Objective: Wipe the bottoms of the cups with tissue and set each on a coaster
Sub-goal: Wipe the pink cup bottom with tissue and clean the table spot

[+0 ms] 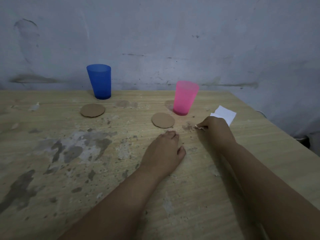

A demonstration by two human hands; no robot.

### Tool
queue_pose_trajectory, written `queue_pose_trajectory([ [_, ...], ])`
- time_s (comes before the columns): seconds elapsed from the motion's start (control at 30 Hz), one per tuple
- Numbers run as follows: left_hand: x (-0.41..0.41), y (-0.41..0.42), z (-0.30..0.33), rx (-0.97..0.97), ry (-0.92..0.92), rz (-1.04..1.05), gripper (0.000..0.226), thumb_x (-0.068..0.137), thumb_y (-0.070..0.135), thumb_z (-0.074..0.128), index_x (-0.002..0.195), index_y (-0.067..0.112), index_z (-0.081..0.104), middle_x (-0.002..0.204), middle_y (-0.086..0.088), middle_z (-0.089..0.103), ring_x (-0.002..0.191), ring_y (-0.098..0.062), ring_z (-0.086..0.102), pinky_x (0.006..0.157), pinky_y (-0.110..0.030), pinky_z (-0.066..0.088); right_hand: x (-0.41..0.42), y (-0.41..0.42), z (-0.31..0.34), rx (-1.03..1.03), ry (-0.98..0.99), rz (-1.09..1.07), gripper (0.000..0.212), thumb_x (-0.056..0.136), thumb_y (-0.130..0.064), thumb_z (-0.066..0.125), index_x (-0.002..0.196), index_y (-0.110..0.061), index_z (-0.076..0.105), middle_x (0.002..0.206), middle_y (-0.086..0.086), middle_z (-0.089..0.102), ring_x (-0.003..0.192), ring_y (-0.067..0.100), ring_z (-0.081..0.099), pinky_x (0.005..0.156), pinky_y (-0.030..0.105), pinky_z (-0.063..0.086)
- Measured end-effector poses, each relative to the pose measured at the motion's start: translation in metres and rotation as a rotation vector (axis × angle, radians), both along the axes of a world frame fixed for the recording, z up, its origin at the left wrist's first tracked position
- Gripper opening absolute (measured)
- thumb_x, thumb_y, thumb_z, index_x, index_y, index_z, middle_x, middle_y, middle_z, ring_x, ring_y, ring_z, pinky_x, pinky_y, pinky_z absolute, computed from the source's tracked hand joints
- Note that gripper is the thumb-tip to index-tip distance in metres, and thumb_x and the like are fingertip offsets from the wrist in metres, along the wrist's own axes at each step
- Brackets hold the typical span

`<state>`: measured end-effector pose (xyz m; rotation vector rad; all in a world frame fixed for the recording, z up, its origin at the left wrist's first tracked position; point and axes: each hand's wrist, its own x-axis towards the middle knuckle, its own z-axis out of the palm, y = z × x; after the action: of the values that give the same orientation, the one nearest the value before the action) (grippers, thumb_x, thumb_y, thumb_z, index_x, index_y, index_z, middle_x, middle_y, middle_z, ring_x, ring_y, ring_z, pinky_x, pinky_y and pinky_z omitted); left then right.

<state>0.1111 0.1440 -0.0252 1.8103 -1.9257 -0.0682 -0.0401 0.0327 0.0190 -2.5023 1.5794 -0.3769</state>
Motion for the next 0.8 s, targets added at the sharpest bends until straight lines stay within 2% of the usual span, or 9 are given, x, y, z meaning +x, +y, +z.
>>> queue_pose_trajectory([
  [0.1, 0.0, 0.0, 0.0, 0.006, 0.003, 0.005, 0.054, 0.094, 0.036, 0.04, 0.14, 0.008, 0.039, 0.149, -0.007, 0.038, 0.137, -0.017, 0.031, 0.113, -0.026, 0.018, 0.002, 0.008, -0.002, -0.07, 0.109, 0.018, 0.029, 0.091, -0.006, 0.049, 0.113, -0.009, 0.067, 0.11, 0.014, 0.063, 0.101, 0.025, 0.058, 0.079, 0.025, 0.037],
  [0.3, -0.001, 0.0, 0.001, 0.021, 0.003, 0.006, 0.054, 0.093, 0.035, 0.041, 0.139, 0.007, 0.041, 0.148, -0.008, 0.039, 0.137, -0.019, 0.033, 0.112, -0.029, 0.022, 0.007, 0.024, -0.002, -0.125, 0.243, 0.004, 0.035, 0.09, -0.002, 0.046, 0.116, -0.014, 0.065, 0.112, 0.009, 0.062, 0.101, 0.025, 0.06, 0.077, 0.027, 0.041],
  [0.4, -0.001, -0.001, 0.001, 0.027, 0.007, 0.003, 0.054, 0.094, 0.035, 0.04, 0.14, 0.006, 0.04, 0.149, -0.008, 0.038, 0.137, -0.019, 0.032, 0.113, -0.029, 0.021, 0.016, 0.03, -0.001, -0.12, 0.255, -0.017, 0.032, 0.088, 0.0, 0.046, 0.11, -0.01, 0.068, 0.108, 0.012, 0.065, 0.097, 0.027, 0.061, 0.076, 0.028, 0.044],
  [0.57, 0.0, 0.002, 0.002, 0.026, 0.011, -0.002, 0.054, 0.094, 0.035, 0.041, 0.139, 0.007, 0.041, 0.148, -0.008, 0.039, 0.137, -0.019, 0.032, 0.112, -0.027, 0.021, 0.024, 0.029, 0.009, -0.03, 0.301, 0.011, 0.029, 0.089, -0.001, 0.044, 0.108, -0.002, 0.066, 0.11, 0.016, 0.067, 0.098, 0.028, 0.062, 0.086, 0.034, 0.051],
  [0.7, 0.0, 0.002, 0.003, 0.023, 0.014, 0.004, 0.052, 0.093, 0.034, 0.042, 0.138, 0.006, 0.043, 0.146, -0.009, 0.042, 0.134, -0.02, 0.036, 0.11, -0.029, 0.024, 0.013, 0.028, 0.024, 0.153, 0.217, 0.108, 0.032, 0.089, -0.006, 0.049, 0.118, -0.004, 0.062, 0.119, 0.012, 0.065, 0.103, 0.024, 0.06, 0.075, 0.022, 0.04],
  [0.8, 0.0, 0.002, 0.003, 0.027, 0.015, 0.002, 0.053, 0.094, 0.034, 0.041, 0.138, 0.006, 0.042, 0.147, -0.009, 0.041, 0.135, -0.021, 0.035, 0.111, -0.029, 0.023, 0.008, 0.028, 0.02, 0.114, 0.182, 0.147, 0.034, 0.086, -0.002, 0.052, 0.118, -0.006, 0.063, 0.115, 0.012, 0.066, 0.095, 0.019, 0.058, 0.065, 0.015, 0.031],
])
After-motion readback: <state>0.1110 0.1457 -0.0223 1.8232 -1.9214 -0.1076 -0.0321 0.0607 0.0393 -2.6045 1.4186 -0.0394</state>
